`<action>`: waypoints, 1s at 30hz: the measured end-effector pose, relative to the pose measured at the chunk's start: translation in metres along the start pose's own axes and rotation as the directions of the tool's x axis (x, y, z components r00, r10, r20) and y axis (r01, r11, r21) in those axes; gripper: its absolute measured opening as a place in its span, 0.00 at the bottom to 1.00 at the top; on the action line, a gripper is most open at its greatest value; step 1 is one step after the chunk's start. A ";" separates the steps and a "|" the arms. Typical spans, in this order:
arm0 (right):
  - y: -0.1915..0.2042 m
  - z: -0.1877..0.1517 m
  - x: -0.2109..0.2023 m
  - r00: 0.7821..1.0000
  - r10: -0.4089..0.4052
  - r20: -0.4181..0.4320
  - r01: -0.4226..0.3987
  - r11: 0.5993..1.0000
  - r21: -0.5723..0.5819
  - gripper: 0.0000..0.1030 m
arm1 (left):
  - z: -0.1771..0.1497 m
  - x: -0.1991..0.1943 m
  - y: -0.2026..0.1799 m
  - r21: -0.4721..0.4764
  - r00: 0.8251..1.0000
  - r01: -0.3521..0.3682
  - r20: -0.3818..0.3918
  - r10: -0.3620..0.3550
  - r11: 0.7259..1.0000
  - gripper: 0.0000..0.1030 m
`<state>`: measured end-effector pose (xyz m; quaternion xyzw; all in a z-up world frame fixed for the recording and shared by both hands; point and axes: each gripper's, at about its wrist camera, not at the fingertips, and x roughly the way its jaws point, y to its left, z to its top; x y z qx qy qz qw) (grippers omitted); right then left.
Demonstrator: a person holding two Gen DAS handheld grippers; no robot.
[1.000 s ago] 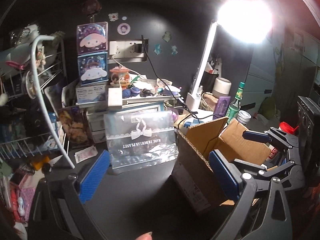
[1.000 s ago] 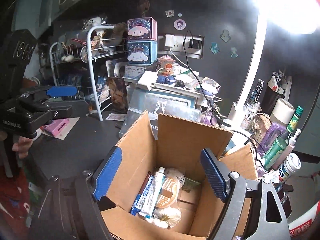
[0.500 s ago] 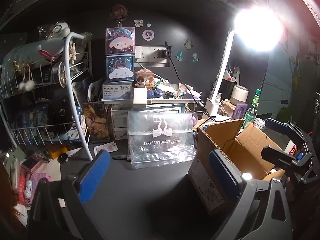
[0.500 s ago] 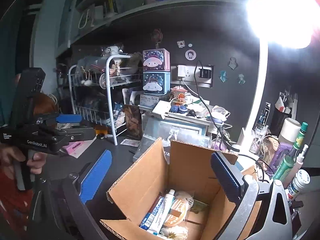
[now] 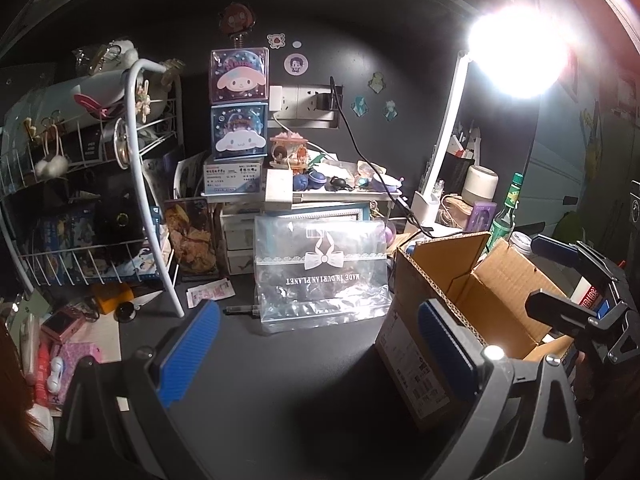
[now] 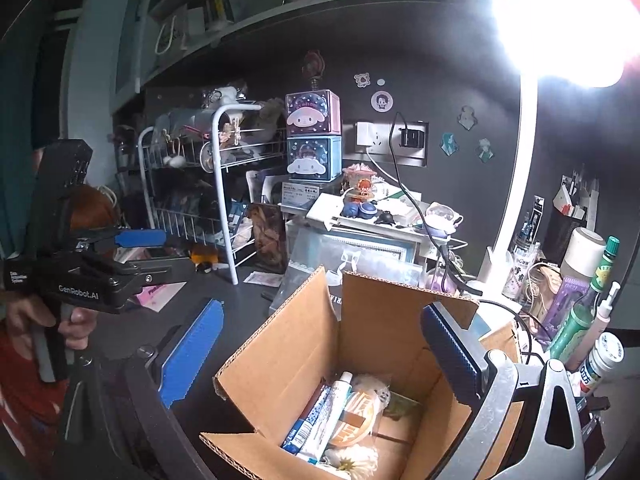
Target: Organize objects
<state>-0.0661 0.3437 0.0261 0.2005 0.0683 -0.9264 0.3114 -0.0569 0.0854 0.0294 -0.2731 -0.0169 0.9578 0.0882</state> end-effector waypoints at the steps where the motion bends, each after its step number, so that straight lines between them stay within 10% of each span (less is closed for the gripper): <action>1: 0.000 0.000 0.000 1.000 -0.001 0.001 0.001 1.000 -0.001 0.97 | 0.000 0.000 0.000 0.000 1.000 0.001 -0.001 -0.001 1.000 0.96; 30: 0.004 -0.001 0.000 1.000 0.000 -0.008 0.000 1.000 -0.006 0.97 | -0.002 -0.002 -0.001 0.007 1.000 0.009 0.005 -0.009 1.000 0.96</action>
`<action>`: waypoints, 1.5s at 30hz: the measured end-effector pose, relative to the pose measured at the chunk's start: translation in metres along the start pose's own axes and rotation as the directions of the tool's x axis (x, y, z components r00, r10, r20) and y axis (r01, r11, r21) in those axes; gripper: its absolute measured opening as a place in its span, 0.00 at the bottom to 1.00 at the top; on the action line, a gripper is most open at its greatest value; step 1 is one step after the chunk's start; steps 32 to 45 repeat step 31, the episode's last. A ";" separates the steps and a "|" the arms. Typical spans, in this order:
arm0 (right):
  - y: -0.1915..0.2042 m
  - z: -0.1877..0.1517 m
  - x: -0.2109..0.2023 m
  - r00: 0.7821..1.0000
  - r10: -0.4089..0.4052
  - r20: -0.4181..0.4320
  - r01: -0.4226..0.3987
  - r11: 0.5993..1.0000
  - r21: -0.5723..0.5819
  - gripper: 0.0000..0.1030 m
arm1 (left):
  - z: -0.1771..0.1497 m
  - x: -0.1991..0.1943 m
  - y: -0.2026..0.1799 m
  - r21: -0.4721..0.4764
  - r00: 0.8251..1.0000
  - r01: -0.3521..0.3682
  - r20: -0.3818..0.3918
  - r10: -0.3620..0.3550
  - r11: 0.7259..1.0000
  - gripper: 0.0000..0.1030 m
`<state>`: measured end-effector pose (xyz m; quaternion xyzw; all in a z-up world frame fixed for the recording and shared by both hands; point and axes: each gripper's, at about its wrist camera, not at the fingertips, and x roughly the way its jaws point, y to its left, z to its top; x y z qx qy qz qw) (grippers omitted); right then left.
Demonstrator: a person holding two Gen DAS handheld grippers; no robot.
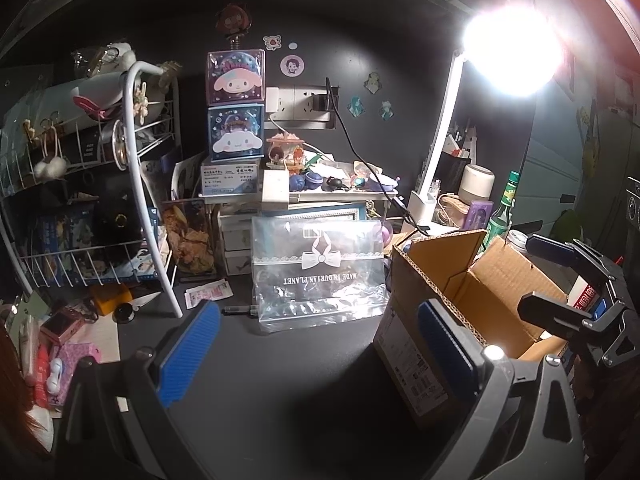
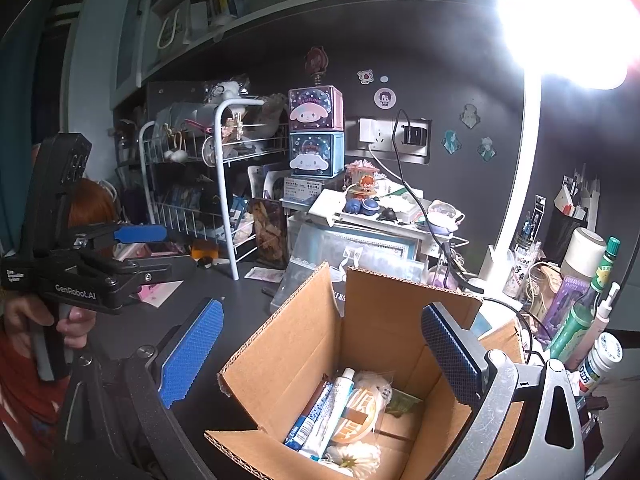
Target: Organize objects
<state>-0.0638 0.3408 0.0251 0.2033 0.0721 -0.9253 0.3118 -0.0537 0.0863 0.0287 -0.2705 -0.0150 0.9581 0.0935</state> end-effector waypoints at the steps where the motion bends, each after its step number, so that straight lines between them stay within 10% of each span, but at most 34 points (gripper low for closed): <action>1: 0.000 -0.001 0.000 1.000 0.000 -0.001 0.000 1.000 -0.001 0.97 | 0.000 0.000 0.000 -0.001 1.000 -0.001 0.000 0.001 1.000 0.96; 45: 0.000 -0.007 0.003 1.000 0.001 -0.010 -0.001 1.000 -0.005 0.97 | 0.001 0.006 -0.001 -0.008 1.000 0.012 -0.005 -0.012 1.000 0.96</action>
